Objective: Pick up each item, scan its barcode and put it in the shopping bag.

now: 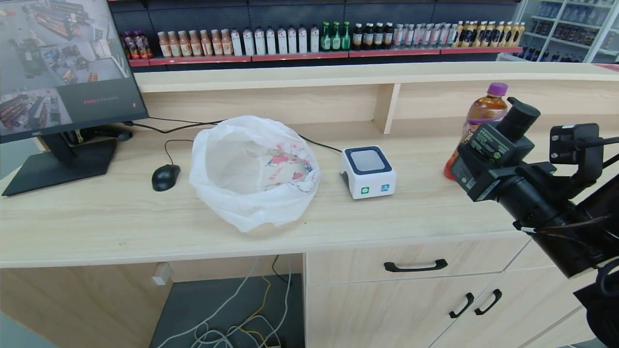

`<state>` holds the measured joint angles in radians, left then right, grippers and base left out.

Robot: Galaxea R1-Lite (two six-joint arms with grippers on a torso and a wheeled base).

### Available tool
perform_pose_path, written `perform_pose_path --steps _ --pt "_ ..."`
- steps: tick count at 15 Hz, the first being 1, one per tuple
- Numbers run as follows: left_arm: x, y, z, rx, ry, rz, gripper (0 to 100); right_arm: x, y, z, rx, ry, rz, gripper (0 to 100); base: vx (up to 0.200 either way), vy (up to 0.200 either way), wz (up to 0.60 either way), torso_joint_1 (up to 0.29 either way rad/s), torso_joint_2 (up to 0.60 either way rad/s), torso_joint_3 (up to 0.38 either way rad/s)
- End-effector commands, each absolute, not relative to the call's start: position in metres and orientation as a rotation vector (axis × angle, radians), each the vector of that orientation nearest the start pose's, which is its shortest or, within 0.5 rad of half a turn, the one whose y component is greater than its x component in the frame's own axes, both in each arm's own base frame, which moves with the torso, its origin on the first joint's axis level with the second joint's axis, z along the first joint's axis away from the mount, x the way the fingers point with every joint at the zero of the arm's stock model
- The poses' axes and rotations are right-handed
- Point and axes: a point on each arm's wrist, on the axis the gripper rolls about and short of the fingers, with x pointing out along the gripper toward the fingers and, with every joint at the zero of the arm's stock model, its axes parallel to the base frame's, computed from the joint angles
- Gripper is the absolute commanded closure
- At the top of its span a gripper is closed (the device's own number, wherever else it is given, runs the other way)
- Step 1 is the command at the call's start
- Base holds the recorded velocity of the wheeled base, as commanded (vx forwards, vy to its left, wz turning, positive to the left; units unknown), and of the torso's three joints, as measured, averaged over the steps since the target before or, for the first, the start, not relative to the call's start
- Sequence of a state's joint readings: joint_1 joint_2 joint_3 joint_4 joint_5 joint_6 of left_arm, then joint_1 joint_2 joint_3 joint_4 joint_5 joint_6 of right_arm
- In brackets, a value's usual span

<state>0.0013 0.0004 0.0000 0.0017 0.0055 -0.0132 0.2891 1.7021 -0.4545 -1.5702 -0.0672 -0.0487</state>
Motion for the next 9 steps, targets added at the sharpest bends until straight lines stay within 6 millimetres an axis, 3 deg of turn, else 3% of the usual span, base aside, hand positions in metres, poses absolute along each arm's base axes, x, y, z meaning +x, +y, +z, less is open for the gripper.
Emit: perform_pose_path --steps 1,6,9 --pt "-0.023 0.000 0.075 -0.014 0.001 0.008 0 0.256 0.075 0.186 0.009 -0.317 0.213 100 0.000 0.000 0.00 0.000 0.00 0.000" --pt "-0.023 0.000 0.075 -0.012 0.000 0.008 0 0.269 0.081 0.189 0.016 -0.339 0.220 100 0.000 0.000 0.00 0.000 0.00 0.000" --pt "-0.023 0.000 0.075 -0.012 0.000 0.008 0 0.272 0.100 0.192 0.028 -0.356 0.285 100 0.000 0.000 0.00 0.000 0.00 0.000"
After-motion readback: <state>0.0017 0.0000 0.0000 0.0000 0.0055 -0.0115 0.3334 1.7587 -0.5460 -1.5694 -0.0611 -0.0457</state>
